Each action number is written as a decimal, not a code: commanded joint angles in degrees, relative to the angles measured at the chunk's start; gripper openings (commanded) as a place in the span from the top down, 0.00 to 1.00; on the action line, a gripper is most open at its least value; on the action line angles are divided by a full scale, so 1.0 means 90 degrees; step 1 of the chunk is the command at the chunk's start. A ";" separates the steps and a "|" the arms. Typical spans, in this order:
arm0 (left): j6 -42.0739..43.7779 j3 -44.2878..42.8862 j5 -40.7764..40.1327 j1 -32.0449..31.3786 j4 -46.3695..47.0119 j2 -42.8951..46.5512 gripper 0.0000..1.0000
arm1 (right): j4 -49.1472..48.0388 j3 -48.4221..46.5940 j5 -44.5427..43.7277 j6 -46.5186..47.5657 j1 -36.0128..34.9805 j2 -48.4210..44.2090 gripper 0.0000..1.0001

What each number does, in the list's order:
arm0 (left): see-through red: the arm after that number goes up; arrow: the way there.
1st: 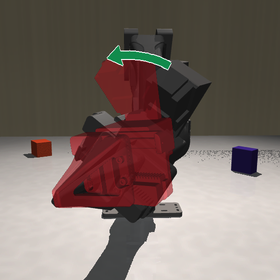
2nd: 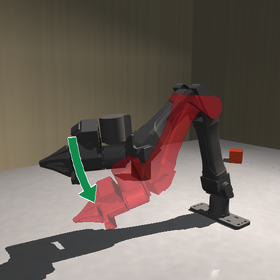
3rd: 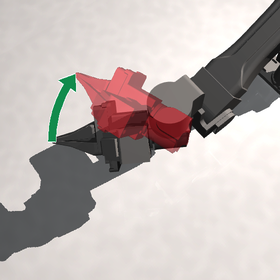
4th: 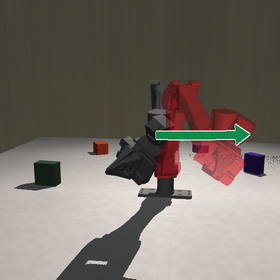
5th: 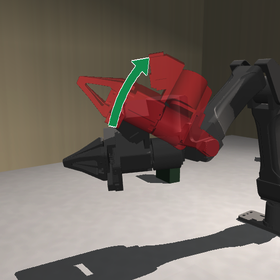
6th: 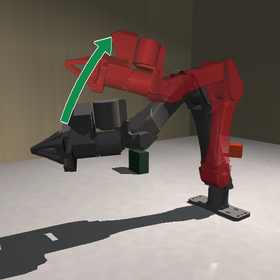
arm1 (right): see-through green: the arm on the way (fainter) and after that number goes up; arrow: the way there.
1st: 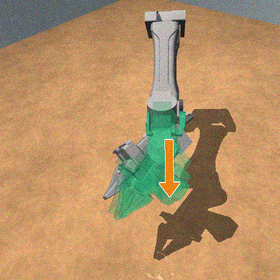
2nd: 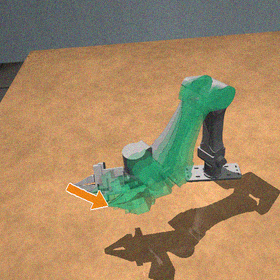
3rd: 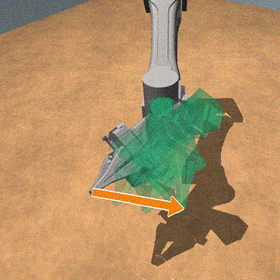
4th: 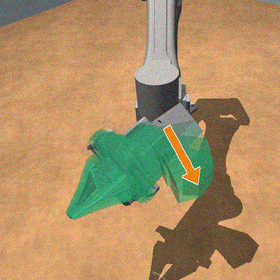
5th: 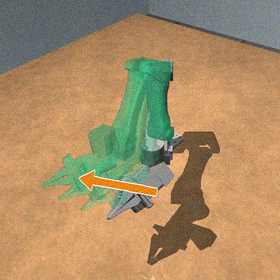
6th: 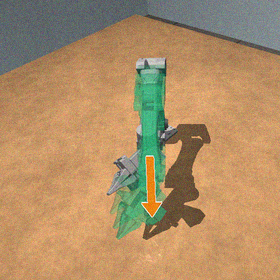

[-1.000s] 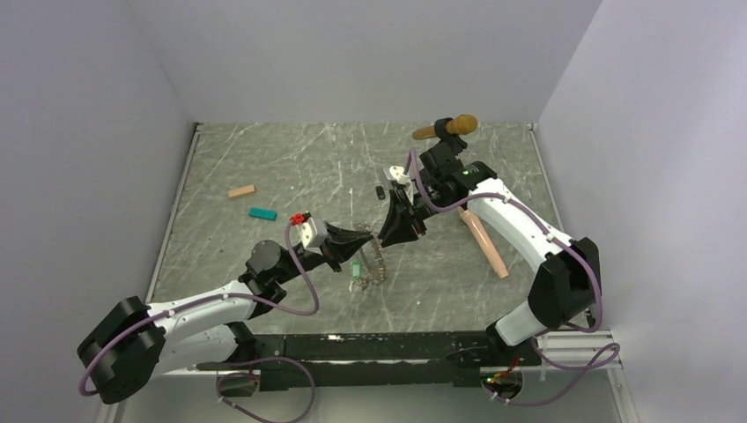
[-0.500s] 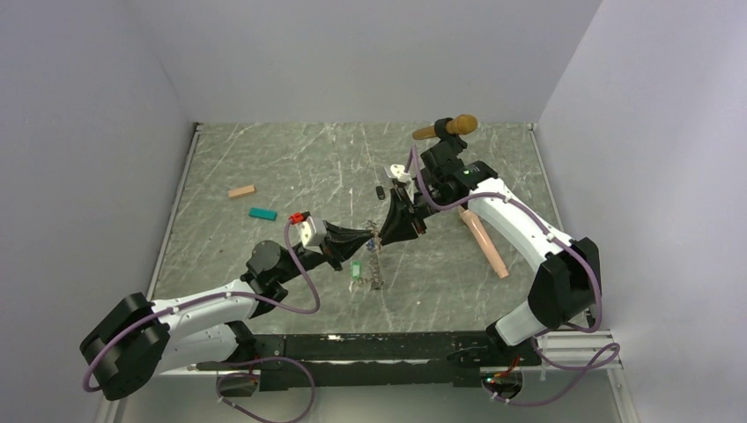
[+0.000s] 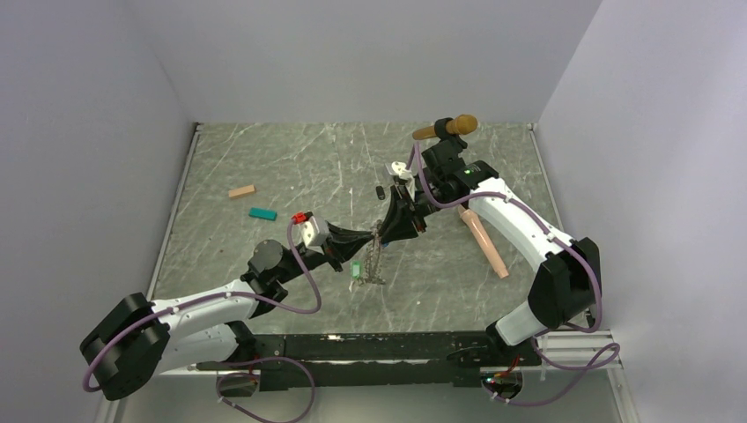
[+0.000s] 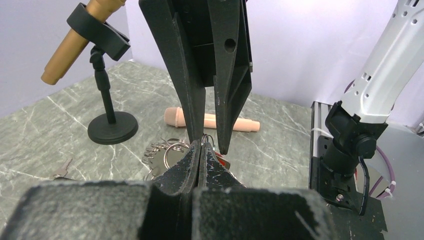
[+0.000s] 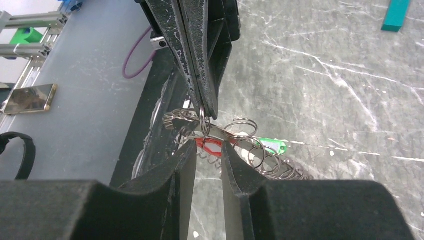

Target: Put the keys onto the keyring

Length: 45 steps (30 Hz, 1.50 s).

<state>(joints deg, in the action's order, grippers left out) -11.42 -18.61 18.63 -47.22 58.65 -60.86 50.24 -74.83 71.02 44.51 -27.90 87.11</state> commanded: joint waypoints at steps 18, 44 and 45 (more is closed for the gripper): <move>-0.0357 0.0098 -0.0415 -0.0013 0.1392 0.0109 1.00 | -0.0297 0.0018 0.0366 -0.0157 0.0009 -0.0113 1.00; -0.1385 -0.0207 -0.0736 -0.0150 0.4088 -0.1591 1.00 | -0.0966 0.0251 0.0568 -0.0793 0.0006 -0.0065 0.95; -0.1372 -0.0183 -0.0726 -0.0144 0.4086 -0.1567 1.00 | -0.0941 0.0248 0.0571 -0.0782 0.0012 -0.0076 0.95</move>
<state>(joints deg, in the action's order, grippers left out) -22.79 -17.47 11.88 -47.94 83.57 -76.29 44.16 -72.55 73.93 38.22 -27.18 87.11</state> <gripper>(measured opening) 0.011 0.044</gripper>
